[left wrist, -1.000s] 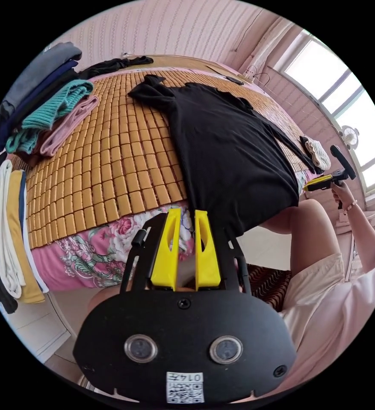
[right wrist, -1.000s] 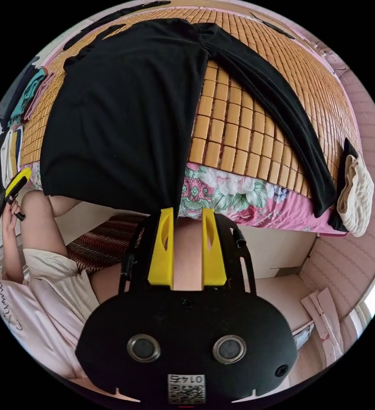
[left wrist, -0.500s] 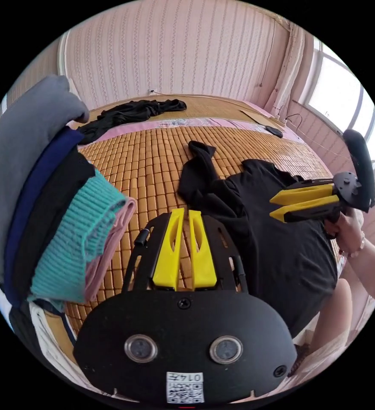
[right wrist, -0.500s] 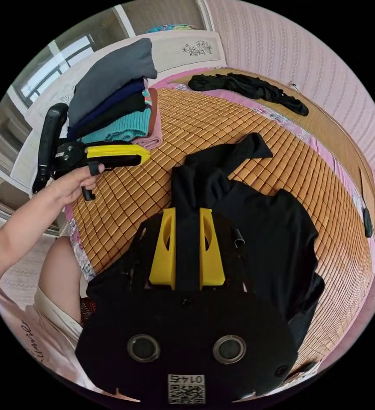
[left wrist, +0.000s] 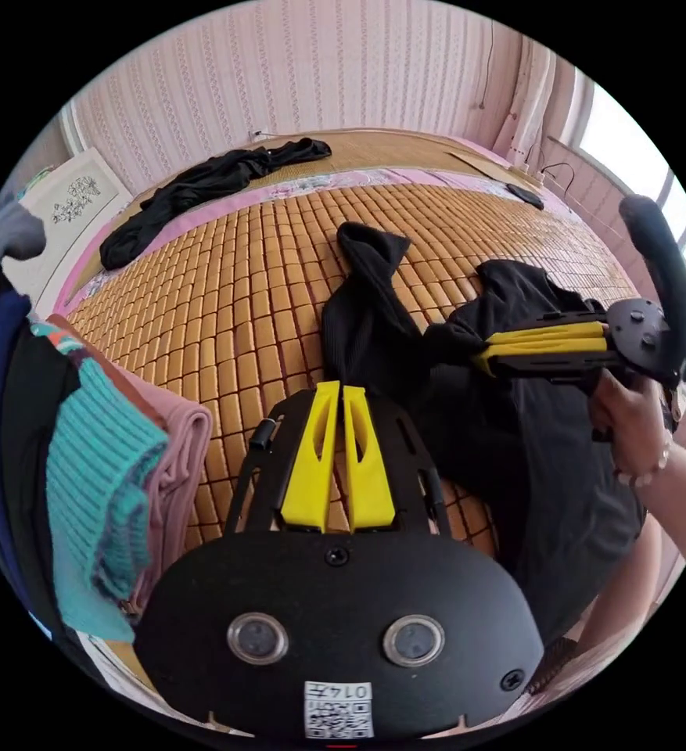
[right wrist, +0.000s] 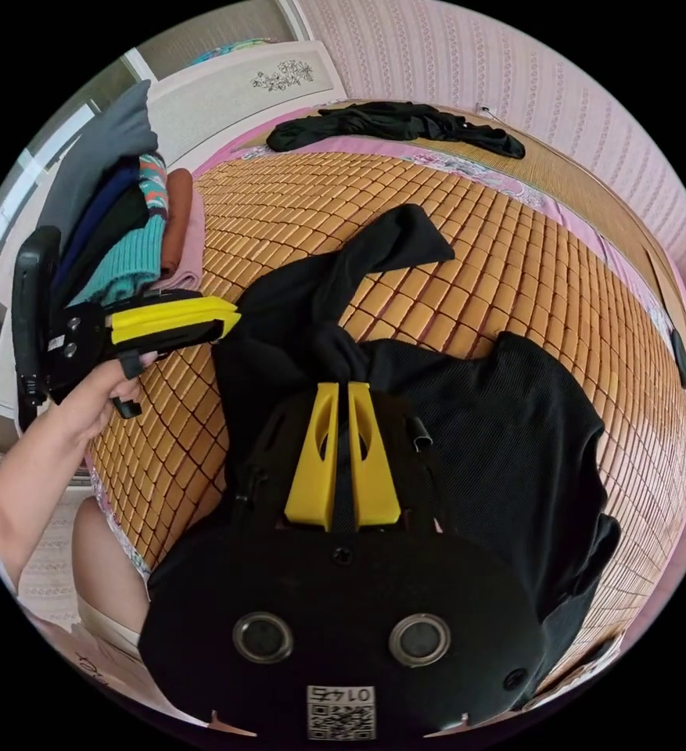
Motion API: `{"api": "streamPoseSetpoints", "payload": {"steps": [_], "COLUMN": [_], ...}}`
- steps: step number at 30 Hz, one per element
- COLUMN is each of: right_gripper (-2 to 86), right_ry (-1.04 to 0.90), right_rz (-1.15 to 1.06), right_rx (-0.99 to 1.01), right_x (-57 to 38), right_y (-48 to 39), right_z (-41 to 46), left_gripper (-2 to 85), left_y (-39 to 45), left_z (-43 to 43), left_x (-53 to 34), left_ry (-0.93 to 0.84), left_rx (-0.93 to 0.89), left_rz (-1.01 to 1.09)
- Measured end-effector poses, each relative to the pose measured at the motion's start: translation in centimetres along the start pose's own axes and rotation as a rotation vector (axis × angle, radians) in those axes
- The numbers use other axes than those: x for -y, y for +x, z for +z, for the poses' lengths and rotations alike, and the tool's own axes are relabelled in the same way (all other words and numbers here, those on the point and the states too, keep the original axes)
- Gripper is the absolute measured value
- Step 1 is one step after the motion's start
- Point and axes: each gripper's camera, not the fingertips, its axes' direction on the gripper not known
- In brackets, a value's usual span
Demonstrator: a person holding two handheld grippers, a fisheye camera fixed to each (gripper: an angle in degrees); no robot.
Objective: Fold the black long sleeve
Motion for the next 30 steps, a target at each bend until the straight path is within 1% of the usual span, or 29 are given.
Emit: {"api": "streamPoseSetpoints", "payload": {"steps": [2,4,7,9,11,12,13,15,16,18,19,20,21,23,24,26,27,28,30], "right_gripper": [0.7,0.7,0.7,0.7,0.7,0.7,0.7,0.8,0.8,0.8,0.8,0.8,0.8,0.7,0.7,0.7,0.6,0.6,0.4], "right_ry": [0.033,0.036,-0.020,-0.072,-0.097,-0.110,-0.114,-0.121,-0.125,-0.126,-0.128,-0.128,-0.129,-0.132,-0.134,-0.140,-0.144,-0.146,-0.136], "right_rz": [-0.015,-0.051,-0.118,-0.149,-0.164,-0.166,-0.165,-0.161,-0.161,-0.166,-0.168,-0.172,-0.174,-0.172,-0.167,-0.163,-0.164,-0.165,-0.175], "right_rx": [0.027,0.035,0.007,-0.070,-0.101,-0.107,-0.110,-0.111,-0.111,-0.117,-0.119,-0.123,-0.128,-0.130,-0.131,-0.131,-0.133,-0.136,-0.156], "right_x": [-1.1,-2.0,-2.8,-3.3,-3.5,-3.7,-3.7,-3.9,-4.0,-4.2,-4.3,-4.3,-4.4,-4.4,-4.4,-4.4,-4.3,-4.2,-3.8], "right_y": [0.7,1.1,1.0,0.8,0.7,0.8,0.9,1.2,1.2,1.4,1.4,1.4,1.4,1.5,1.5,1.5,1.5,1.5,1.3], "right_z": [0.0,0.4,2.4,4.1,5.2,5.8,6.0,7.0,7.3,8.2,8.4,8.8,9.1,9.5,9.7,10.0,10.1,10.2,9.9], "left_gripper": [-0.9,-0.9,-0.8,-0.5,-0.1,0.6,1.5,4.6,5.2,5.9,6.6,7.0,7.9,8.8,9.0,6.7,3.6,1.4,0.1], "left_y": [1.2,4.6,7.8,7.6,6.6,5.7,4.9,4.2,4.5,5.7,7.0,7.6,8.5,8.6,8.0,7.8,8.0,8.1,7.3], "left_z": [-5.1,-11.9,-16.7,-17.5,-17.3,-16.9,-16.5,-16.2,-16.5,-16.9,-16.8,-16.6,-15.9,-14.6,-13.8,-12.5,-11.9,-12.3,-13.6], "left_x": [-3.9,-10.1,-15.5,-17.3,-18.7,-19.3,-19.8,-20.4,-21.1,-22.5,-23.4,-23.8,-24.4,-24.5,-24.3,-23.8,-23.8,-24.1,-24.1], "left_ry": [0.089,0.196,0.252,0.236,0.203,0.165,0.123,0.051,0.035,0.017,-0.004,-0.018,-0.043,-0.056,-0.047,-0.109,-0.143,-0.124,-0.152], "left_rx": [-0.020,-0.100,-0.186,-0.193,-0.116,-0.056,-0.039,-0.058,-0.097,-0.094,-0.062,-0.036,0.027,0.133,0.156,0.096,0.098,0.097,0.058], "left_rz": [0.040,0.114,0.147,0.109,0.091,0.078,0.080,0.093,0.134,0.202,0.277,0.309,0.360,0.347,0.290,0.282,0.284,0.286,0.259]}}
